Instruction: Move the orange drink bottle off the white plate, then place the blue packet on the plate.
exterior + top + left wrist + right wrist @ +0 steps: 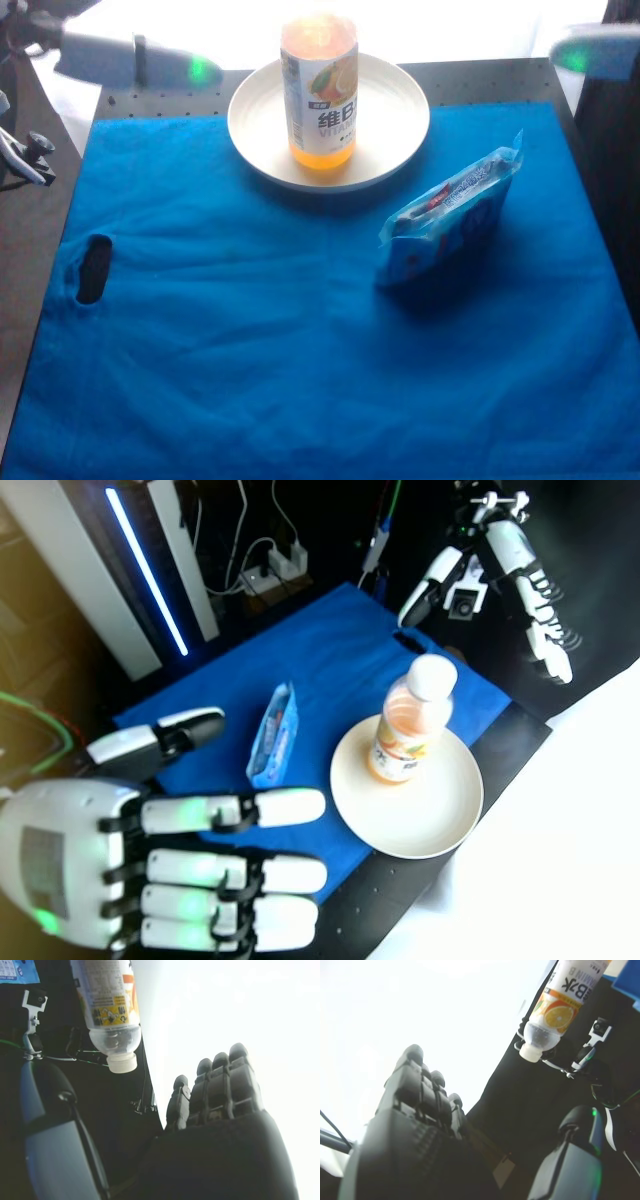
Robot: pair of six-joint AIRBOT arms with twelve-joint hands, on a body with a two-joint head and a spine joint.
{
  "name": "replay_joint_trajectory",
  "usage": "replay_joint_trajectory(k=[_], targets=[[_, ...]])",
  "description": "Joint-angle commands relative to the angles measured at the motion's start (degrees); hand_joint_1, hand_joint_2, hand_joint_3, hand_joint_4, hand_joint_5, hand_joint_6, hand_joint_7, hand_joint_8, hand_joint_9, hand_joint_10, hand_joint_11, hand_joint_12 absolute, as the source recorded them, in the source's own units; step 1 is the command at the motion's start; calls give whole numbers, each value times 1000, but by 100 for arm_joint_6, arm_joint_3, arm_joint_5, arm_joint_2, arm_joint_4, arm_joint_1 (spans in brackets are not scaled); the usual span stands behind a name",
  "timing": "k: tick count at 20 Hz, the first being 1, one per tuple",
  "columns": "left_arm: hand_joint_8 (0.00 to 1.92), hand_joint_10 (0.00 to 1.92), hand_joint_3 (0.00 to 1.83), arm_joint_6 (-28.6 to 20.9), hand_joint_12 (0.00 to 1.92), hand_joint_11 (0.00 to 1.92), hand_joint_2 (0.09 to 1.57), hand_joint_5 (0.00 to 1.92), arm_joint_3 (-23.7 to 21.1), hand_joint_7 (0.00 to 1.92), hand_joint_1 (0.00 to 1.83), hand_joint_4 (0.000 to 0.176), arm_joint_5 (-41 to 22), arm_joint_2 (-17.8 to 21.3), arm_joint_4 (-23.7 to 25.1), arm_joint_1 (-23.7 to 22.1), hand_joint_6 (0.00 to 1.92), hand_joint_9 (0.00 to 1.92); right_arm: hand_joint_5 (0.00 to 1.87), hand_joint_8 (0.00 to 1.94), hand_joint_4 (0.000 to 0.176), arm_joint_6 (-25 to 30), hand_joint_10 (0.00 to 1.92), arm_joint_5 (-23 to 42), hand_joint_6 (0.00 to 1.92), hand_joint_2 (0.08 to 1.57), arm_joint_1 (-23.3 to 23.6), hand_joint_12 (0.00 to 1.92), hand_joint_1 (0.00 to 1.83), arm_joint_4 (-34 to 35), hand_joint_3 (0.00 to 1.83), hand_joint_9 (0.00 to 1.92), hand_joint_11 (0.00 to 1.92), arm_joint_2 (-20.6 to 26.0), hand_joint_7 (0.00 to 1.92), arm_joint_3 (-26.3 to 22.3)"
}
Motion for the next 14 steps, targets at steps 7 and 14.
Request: replay_joint_trajectory(k=[7, 14], targets=[[3, 1, 0, -36, 474, 0, 878, 0, 2, 159, 354, 176, -563, -42, -243, -46, 0, 207, 117, 0, 86, 62, 1, 634, 0, 815, 121, 115, 600, 203, 0, 55, 2, -57, 138, 28], [0, 0, 0, -91, 2, 0, 737, 0, 343, 98, 418, 175, -289, -419, -352, -64, 0, 12, 134, 0, 97, 62, 0, 634, 2, 812, 283, 340, 558, -1, 2, 68, 0, -132, 145, 13]])
